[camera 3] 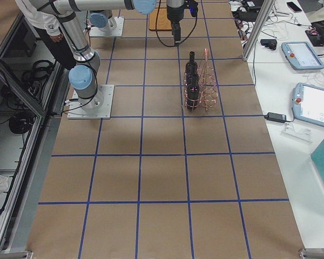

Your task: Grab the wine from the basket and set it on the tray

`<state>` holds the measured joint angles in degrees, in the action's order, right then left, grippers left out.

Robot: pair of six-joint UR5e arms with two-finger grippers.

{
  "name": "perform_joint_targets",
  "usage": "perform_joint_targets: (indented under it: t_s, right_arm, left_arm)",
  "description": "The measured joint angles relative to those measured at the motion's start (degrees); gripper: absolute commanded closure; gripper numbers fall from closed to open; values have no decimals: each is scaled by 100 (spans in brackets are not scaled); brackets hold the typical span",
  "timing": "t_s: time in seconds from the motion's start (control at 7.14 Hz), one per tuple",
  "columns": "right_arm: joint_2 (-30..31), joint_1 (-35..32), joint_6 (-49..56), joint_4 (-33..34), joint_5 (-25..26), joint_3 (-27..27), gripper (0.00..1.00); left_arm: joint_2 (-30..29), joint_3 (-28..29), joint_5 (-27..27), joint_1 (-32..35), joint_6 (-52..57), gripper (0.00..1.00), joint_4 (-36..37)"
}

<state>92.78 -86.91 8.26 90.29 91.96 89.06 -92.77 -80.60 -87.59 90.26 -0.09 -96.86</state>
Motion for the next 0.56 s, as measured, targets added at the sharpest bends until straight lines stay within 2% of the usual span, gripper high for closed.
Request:
perform_joint_targets:
  t_s: [0.56]
  right_arm:
    - [28,20,1,15,-24,-12,0]
  left_arm:
    - [-3,0,-4,0,0,0,0]
